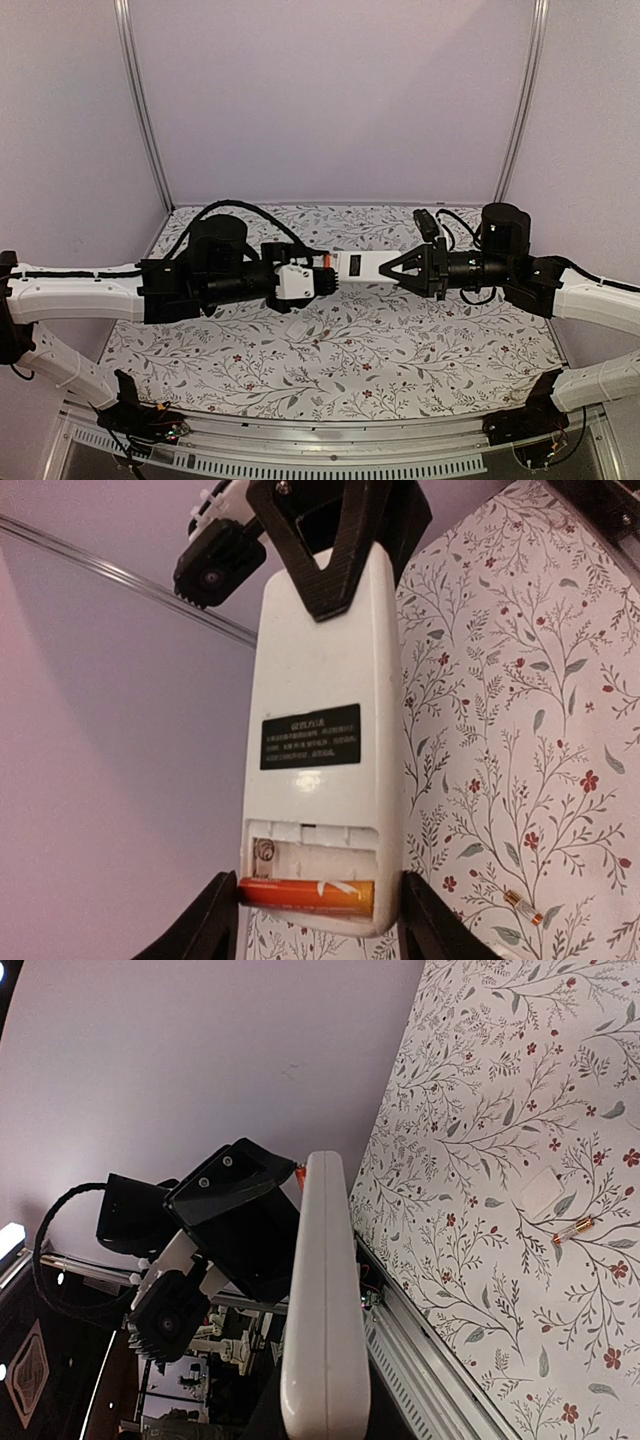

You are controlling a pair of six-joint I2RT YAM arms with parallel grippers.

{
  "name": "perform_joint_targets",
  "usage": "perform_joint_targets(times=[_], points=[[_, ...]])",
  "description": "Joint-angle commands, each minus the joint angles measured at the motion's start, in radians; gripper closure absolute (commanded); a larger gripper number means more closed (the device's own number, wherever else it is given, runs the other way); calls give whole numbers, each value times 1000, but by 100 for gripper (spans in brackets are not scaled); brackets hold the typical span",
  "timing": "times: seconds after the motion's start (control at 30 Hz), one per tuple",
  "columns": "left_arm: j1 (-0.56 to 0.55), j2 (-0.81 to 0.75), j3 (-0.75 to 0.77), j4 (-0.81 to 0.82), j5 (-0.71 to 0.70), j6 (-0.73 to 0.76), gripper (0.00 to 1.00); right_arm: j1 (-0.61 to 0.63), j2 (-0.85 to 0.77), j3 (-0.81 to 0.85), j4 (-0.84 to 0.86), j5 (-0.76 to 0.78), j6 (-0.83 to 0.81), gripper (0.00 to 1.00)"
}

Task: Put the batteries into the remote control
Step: Load the battery into the battery compartment.

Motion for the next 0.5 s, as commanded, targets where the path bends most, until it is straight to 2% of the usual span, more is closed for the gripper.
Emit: perform_joint_targets(times=[0.0, 0.33, 0.47], points=[[11, 18, 1, -26, 10, 7, 48, 6, -21, 29, 44, 2, 12, 100], [10, 26, 7, -72, -4, 41, 57, 6, -33, 29, 57, -1, 21, 100], [10, 25, 12, -83, -1, 35, 56, 6, -34, 29, 61, -5, 19, 100]])
